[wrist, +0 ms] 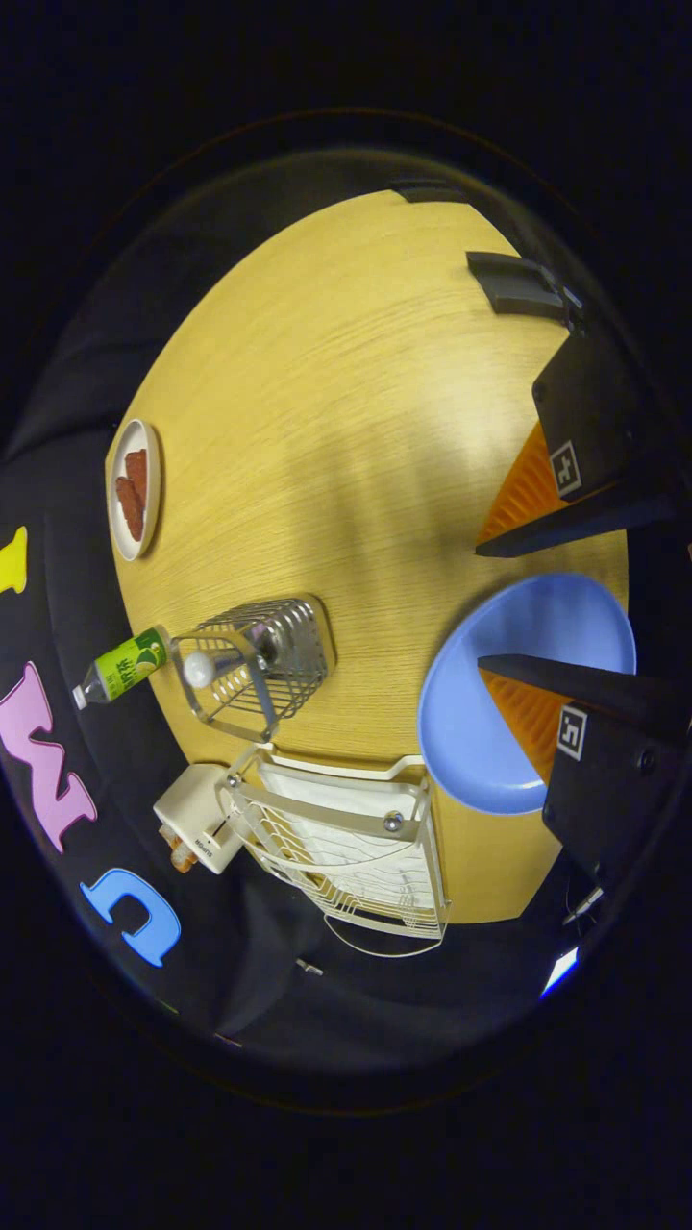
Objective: Take the plate from the dish rack, then take the spoon from the basket and place it into the plate.
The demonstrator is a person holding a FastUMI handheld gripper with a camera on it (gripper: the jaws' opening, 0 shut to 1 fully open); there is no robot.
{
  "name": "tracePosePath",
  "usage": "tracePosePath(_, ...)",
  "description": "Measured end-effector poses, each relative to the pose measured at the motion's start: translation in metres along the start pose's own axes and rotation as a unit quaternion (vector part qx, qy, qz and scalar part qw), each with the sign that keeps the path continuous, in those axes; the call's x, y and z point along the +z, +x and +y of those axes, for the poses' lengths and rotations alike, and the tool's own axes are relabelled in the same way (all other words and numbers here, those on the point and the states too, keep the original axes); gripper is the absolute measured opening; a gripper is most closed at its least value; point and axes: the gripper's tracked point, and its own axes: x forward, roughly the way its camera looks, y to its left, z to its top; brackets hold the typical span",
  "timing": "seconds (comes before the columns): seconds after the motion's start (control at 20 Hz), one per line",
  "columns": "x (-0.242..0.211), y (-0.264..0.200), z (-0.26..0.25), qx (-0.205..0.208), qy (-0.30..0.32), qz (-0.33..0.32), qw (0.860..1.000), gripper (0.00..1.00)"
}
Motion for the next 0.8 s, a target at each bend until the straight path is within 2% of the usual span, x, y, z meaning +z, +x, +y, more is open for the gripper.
tracePosePath(0.2, 0.063, -0.022, 0.000, -0.028, -0.076, -0.085, 0.993, 0.63)
tracePosePath(0.3, 0.087, -0.024, 0.002, -0.036, -0.109, -0.106, 0.988, 0.63)
tracePosePath(0.7, 0.124, 0.005, 0.019, -0.011, -0.135, -0.104, 0.985, 0.61)
tracePosePath(0.8, 0.126, 0.012, 0.019, -0.010, -0.140, -0.100, 0.985, 0.51)
